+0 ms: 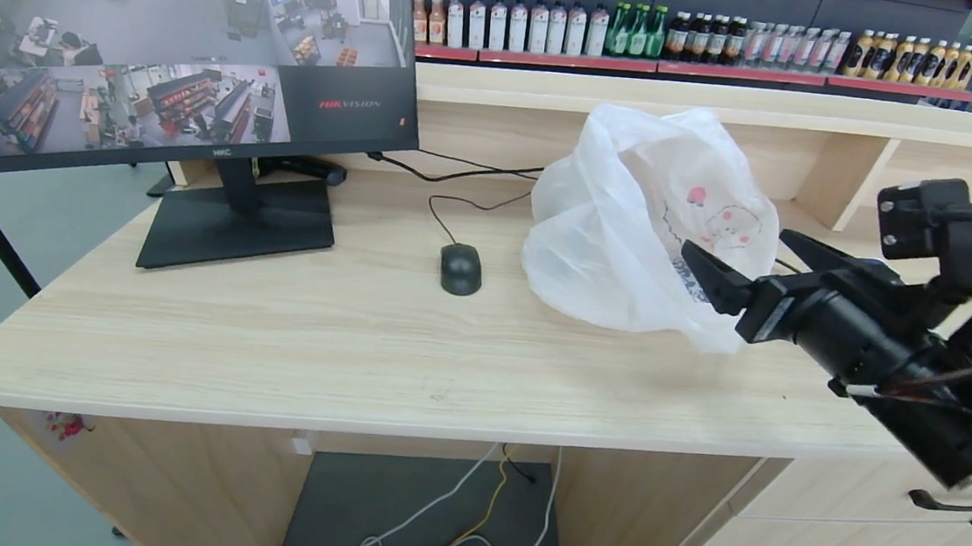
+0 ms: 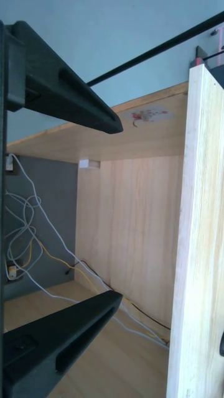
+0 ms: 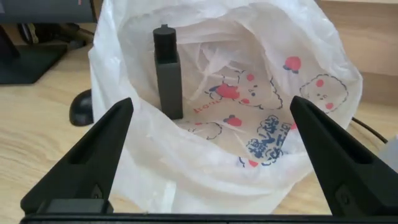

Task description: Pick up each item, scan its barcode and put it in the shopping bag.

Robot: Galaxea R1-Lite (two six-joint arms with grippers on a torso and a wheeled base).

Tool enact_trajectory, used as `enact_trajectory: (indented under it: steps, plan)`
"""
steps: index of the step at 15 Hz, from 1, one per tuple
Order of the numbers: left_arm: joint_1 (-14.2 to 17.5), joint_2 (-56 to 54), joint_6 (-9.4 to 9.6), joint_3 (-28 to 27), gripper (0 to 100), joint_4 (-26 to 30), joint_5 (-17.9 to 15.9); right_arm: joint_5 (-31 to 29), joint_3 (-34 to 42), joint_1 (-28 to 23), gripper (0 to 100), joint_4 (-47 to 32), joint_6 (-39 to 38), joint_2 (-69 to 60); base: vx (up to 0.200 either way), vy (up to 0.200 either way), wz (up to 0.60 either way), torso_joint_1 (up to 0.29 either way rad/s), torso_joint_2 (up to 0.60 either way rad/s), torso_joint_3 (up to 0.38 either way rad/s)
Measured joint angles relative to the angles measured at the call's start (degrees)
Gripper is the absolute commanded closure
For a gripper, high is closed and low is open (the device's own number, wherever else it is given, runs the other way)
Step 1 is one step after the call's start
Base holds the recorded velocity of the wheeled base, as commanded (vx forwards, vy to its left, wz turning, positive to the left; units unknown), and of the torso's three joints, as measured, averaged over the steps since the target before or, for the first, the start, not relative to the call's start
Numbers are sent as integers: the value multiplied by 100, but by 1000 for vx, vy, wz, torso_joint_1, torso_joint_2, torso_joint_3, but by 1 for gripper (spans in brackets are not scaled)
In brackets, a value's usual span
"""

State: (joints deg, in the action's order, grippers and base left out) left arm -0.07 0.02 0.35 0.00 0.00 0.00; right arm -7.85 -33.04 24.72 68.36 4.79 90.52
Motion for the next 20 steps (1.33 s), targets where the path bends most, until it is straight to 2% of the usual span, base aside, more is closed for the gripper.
enact_trajectory:
  steps: [3,4,9,12,15,18,20]
  plan:
    - [0,0,11,0,0,2,0,-714,978,542,0,1092,11,-301,0,0,0,0,0,0]
    - [0,0,9,0,0,0,0,-796,1218,658,0,1232,22,-394,0,0,0,0,0,0]
    - [-4,0,30,0,0,0,0,-820,1780,807,0,1292,163,-807,0,0,0,0,0,0]
    - [0,0,-6,0,0,0,0,-822,2313,820,0,1298,519,-1161,0,0,0,0,0,0]
    - [5,0,-45,0,0,0,0,-706,2571,905,0,1415,460,-1397,0,-200,0,1,4,1]
    - [7,0,-43,0,0,0,0,66,2665,1108,0,1317,145,-1370,0,-200,0,2,4,4]
    - [7,0,-40,0,0,0,0,158,2717,1028,0,1418,161,-1356,0,-200,0,-2,2,2]
